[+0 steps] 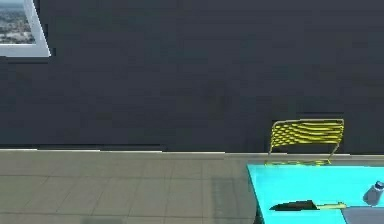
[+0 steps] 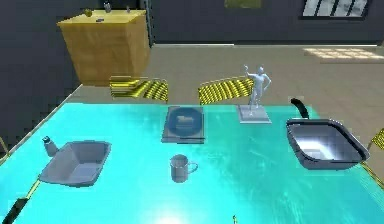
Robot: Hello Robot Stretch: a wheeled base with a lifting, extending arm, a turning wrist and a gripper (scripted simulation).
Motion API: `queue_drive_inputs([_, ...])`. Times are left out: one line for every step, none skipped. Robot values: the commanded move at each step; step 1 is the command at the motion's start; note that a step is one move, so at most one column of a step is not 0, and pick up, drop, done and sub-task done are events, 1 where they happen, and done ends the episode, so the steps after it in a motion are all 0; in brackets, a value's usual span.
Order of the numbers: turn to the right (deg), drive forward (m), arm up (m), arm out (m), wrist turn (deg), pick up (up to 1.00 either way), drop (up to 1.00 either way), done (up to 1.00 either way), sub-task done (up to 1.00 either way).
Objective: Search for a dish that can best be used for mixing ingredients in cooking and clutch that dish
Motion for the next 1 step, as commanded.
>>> queue_drive_inputs([0.0,1.00,0.00,0.00,0.0,0.00,0.00,0.00,0.00])
